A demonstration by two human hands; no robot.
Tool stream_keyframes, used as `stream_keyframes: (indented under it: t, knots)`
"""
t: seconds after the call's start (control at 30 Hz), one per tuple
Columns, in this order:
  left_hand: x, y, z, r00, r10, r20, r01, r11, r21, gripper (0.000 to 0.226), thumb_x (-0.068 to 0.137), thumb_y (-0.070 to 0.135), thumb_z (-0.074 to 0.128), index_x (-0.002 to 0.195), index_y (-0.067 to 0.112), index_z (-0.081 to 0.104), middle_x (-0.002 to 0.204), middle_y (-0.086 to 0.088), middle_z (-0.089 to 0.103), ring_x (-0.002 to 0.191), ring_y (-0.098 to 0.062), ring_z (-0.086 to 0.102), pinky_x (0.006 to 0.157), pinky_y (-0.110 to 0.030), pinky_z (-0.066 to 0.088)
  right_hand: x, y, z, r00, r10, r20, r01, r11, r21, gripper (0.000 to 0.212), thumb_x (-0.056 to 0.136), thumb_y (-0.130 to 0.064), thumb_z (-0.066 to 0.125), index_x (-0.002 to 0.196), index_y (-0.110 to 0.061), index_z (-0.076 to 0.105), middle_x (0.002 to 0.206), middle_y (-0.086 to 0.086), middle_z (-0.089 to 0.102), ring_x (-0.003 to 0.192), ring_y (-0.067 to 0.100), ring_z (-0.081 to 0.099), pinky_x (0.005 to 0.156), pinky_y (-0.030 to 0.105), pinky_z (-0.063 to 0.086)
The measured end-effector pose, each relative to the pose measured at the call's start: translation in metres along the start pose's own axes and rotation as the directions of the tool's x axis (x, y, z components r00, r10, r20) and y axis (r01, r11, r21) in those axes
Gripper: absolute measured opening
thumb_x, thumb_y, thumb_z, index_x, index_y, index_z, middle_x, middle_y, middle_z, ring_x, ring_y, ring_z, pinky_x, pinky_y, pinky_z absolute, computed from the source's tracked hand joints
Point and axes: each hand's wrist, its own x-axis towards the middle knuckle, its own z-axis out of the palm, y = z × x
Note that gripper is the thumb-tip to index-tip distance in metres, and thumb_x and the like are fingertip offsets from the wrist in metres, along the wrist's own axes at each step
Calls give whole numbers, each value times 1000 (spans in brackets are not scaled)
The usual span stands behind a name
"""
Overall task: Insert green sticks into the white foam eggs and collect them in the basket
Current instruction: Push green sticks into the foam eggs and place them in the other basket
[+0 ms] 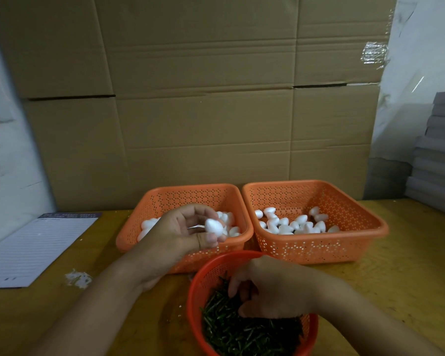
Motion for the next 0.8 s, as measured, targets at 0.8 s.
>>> stream_keyframes:
  t: [0.8]
  knots:
    - [-3,7,5,994,-107,25,110,987,-120,42,88,58,58,97,22,77,71,-9,65,68,-23,71,62,-29,58,2,4,2,1000,3,7,-4,1000,15,31,89,-38,69,119,-30,66,104,-10,69,92,3,62,77,17,48]
